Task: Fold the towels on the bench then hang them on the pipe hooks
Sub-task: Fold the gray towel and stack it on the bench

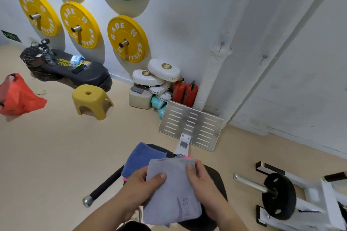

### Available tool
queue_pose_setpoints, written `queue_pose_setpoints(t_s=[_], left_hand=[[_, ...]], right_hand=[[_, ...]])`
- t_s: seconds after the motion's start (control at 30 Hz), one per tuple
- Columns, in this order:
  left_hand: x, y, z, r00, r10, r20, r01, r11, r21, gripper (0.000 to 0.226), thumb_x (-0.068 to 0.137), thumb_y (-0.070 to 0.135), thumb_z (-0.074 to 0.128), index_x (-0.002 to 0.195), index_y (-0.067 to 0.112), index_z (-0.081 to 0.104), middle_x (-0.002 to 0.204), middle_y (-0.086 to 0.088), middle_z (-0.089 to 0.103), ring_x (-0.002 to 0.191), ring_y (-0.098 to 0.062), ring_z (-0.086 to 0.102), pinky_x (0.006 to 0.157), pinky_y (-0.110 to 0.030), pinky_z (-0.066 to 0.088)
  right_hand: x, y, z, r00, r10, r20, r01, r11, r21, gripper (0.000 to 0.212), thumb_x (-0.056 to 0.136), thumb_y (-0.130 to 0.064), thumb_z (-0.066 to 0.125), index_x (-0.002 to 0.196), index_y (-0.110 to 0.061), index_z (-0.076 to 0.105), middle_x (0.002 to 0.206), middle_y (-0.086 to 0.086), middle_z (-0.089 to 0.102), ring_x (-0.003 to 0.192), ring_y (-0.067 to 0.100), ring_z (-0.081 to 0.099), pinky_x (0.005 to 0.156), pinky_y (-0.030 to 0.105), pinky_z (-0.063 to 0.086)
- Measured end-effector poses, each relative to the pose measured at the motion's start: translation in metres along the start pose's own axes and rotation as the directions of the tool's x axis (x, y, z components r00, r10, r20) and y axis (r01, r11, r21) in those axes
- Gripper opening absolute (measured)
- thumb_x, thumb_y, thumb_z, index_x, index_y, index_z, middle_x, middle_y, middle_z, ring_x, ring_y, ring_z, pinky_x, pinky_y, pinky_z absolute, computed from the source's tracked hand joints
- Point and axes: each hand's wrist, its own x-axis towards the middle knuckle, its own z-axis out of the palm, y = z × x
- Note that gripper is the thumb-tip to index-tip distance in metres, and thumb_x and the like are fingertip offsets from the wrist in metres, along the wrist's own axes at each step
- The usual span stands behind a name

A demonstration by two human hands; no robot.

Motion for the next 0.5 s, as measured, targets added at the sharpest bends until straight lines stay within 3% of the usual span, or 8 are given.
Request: queue_pose_setpoints(t_s=[0.03,0.1,0.17,0.2,0.3,0.43,0.5], left_hand=[[0.010,0.000,-0.011,1.000,-0.007,-0.027,0.007,1.000,0.014,0.015,0.093,0.034,0.073,0.107,0.034,0.076,0.106,0.001,0.080,0.097,-0.019,0.077,0.093,-0.052,0.059],[0.031,0.001,-0.034,0.999,-0.030,-0.039,0.030,0.999,0.017,0.016,0.093,0.032,0.073,0.108,0.031,0.076,0.104,0.001,0.080,0.096,-0.019,0.077,0.092,-0.050,0.060],[0.056,0.003,-0.059,0.997,-0.047,-0.062,0.050,0.998,0.042,0.016,0.093,0.030,0.073,0.109,0.026,0.076,0.104,-0.001,0.080,0.095,-0.021,0.077,0.091,-0.050,0.060],[0.068,0.006,-0.070,0.996,-0.057,-0.068,0.061,0.997,0.057,0.017,0.092,0.031,0.074,0.108,0.026,0.075,0.103,-0.001,0.080,0.094,-0.021,0.077,0.089,-0.050,0.061],[0.103,0.019,-0.094,0.994,-0.094,-0.049,0.097,0.992,0.082,0.021,0.089,0.034,0.076,0.109,0.027,0.073,0.102,0.001,0.079,0.093,-0.021,0.077,0.084,-0.047,0.063],[0.144,0.040,-0.113,0.995,-0.097,-0.027,0.100,0.976,0.196,0.034,0.075,0.024,0.069,0.109,0.028,0.070,0.103,0.004,0.077,0.095,-0.020,0.074,0.084,-0.048,0.063],[0.157,0.041,-0.119,0.996,-0.086,-0.013,0.086,0.953,0.290,0.040,0.076,0.019,0.066,0.115,0.029,0.066,0.107,0.006,0.073,0.097,-0.016,0.071,0.079,-0.039,0.062]], right_hand=[[0.012,0.003,0.009,0.997,0.055,0.046,-0.056,0.998,0.016,0.045,0.093,-0.052,0.065,0.133,-0.040,0.050,0.126,-0.005,0.069,0.112,0.011,0.071,0.096,0.037,0.059],[0.040,0.011,0.022,0.984,0.123,0.132,-0.126,0.992,0.011,0.074,0.082,-0.039,0.084,0.142,-0.039,0.039,0.136,-0.001,0.063,0.121,0.020,0.067,0.104,0.047,0.055],[0.066,0.022,0.035,0.971,0.131,0.200,-0.127,0.991,-0.035,0.104,0.072,-0.026,0.093,0.150,-0.040,0.026,0.145,0.000,0.054,0.130,0.023,0.060,0.109,0.051,0.049],[0.074,0.024,0.043,0.974,0.111,0.197,-0.103,0.993,-0.050,0.109,0.071,-0.019,0.092,0.152,-0.043,0.023,0.147,-0.001,0.052,0.134,0.023,0.056,0.111,0.052,0.047],[0.088,0.023,0.065,0.994,0.099,0.036,-0.096,0.992,-0.080,0.104,0.075,-0.003,0.079,0.147,-0.056,0.026,0.142,-0.016,0.058,0.131,0.011,0.059,0.110,0.042,0.050],[0.111,0.012,0.088,0.990,0.097,-0.104,-0.113,0.980,-0.162,0.099,0.078,-0.021,0.073,0.145,-0.065,0.014,0.139,-0.029,0.052,0.126,-0.001,0.058,0.109,0.031,0.050],[0.125,0.017,0.099,0.986,0.091,-0.143,-0.120,0.970,-0.209,0.098,0.082,-0.024,0.071,0.145,-0.064,0.007,0.138,-0.034,0.043,0.119,-0.005,0.056,0.102,0.020,0.048]])
